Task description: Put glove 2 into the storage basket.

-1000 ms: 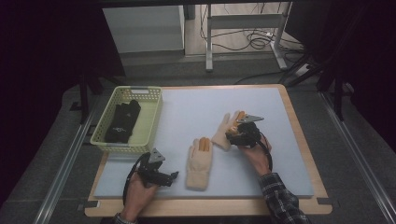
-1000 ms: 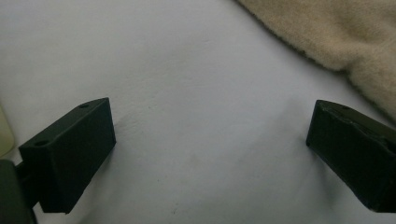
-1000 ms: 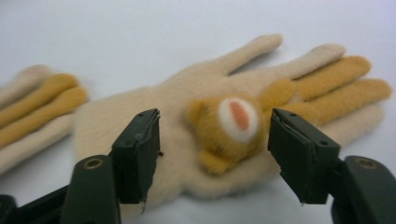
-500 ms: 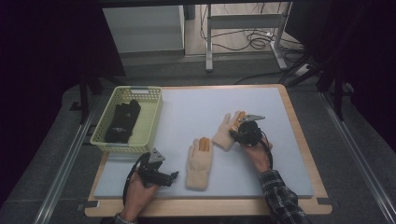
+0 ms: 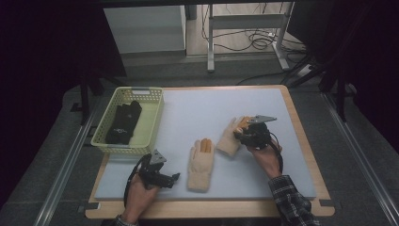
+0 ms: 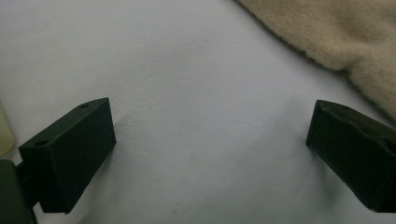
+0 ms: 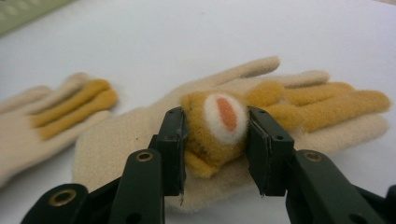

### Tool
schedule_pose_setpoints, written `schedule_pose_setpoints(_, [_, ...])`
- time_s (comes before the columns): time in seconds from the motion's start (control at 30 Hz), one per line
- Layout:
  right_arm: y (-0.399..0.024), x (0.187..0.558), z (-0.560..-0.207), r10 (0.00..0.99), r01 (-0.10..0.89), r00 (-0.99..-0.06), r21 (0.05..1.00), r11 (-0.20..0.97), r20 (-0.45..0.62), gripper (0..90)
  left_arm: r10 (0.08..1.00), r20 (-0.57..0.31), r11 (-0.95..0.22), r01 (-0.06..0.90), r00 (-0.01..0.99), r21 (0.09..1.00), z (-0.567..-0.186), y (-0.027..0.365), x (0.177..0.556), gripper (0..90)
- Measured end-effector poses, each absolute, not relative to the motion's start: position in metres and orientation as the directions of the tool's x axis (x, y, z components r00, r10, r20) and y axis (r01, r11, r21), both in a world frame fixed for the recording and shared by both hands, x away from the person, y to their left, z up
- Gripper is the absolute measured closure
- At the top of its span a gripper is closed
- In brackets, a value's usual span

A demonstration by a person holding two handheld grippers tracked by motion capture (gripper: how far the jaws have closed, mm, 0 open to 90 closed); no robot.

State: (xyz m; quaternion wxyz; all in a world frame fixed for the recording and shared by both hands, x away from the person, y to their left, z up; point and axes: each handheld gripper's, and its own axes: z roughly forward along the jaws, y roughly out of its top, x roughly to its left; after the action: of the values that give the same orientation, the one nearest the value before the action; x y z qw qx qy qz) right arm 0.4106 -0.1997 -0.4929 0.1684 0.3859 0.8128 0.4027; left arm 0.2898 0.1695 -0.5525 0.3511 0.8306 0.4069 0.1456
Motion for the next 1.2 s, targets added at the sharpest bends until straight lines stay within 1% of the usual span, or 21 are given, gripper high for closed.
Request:
schedule_pose_setpoints(0.13, [-0.201, 0.401, -0.485, 0.739, 0.483, -0.671, 0.794, 0.369, 0.065, 59.6, 0.778, -0.044, -0.422, 0.574, 0.626, 0.702, -0.552, 0.17, 0.29, 1.5])
schedule_pose_setpoints(0.5, [-0.193, 0.371, -0.468, 0.662, 0.444, -0.744, 0.806, 0.391, 0.089, 59.6, 0.777, -0.042, -0.426, 0.572, 0.628, 0.701, -0.552, 0.17, 0.29, 1.5])
schedule_pose_setpoints(0.73, [-0.174, 0.348, -0.456, 0.576, 0.397, -0.812, 0.816, 0.421, 0.098, 59.6, 0.778, -0.043, -0.422, 0.573, 0.626, 0.702, -0.553, 0.169, 0.29, 1.5])
schedule_pose_setpoints(0.9, [-0.153, 0.338, -0.457, 0.51, 0.371, -0.854, 0.813, 0.45, 0.108, 59.5, 0.779, -0.043, -0.421, 0.573, 0.625, 0.703, -0.553, 0.169, 0.29, 1.5])
schedule_pose_setpoints(1.07, [-0.126, 0.334, -0.467, 0.445, 0.347, -0.889, 0.798, 0.492, 0.112, 59.5, 0.78, -0.046, -0.418, 0.574, 0.624, 0.704, -0.553, 0.169, 0.29, 1.5])
schedule_pose_setpoints(1.2, [-0.113, 0.333, -0.476, 0.415, 0.333, -0.903, 0.788, 0.518, 0.108, 59.4, 0.779, -0.046, -0.42, 0.574, 0.625, 0.703, -0.553, 0.169, 0.29, 1.5])
